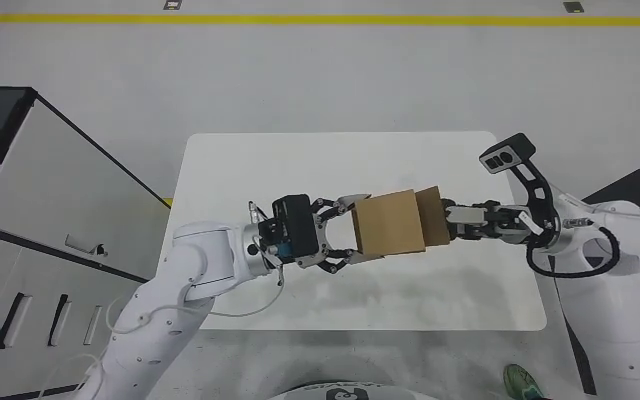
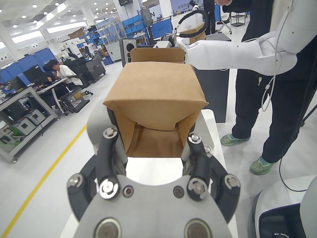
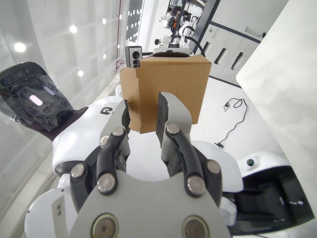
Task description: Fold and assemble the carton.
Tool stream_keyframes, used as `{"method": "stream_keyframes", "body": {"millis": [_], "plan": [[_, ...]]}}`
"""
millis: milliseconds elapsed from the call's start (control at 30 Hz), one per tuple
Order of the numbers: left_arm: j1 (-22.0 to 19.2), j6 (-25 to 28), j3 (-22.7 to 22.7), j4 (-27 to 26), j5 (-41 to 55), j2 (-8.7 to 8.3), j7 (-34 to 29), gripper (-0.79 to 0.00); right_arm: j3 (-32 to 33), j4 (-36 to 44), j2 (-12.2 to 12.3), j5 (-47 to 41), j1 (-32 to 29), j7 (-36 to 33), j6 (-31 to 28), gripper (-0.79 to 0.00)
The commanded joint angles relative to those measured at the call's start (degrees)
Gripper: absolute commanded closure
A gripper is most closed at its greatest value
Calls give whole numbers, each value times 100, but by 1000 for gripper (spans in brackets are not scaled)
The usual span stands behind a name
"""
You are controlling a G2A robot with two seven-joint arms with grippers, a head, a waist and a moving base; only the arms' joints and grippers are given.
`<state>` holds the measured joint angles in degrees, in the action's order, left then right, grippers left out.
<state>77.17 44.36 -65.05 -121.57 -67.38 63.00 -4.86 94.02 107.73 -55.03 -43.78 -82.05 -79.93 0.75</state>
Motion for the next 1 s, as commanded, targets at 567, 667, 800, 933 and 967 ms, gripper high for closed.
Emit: {"method": "stream_keyframes", "body": {"millis": [567,667,800,933,967], "plan": [[-66,-27,79,-41,-132,-18,-162,0,-72,-21,59,188,70,-53,47,0],[-66,-33,85,-35,-129,-21,-155,0,-95,-24,66,189,72,-53,50,0],[-75,-20,87,-29,-115,-26,-155,0,-113,-26,76,208,74,-42,60,0],[-74,-20,87,-23,-100,-30,-140,0,-126,-28,87,240,76,-33,72,0],[-73,-21,87,-23,-101,-31,-139,0,-129,-29,90,241,76,-32,69,0]]}}
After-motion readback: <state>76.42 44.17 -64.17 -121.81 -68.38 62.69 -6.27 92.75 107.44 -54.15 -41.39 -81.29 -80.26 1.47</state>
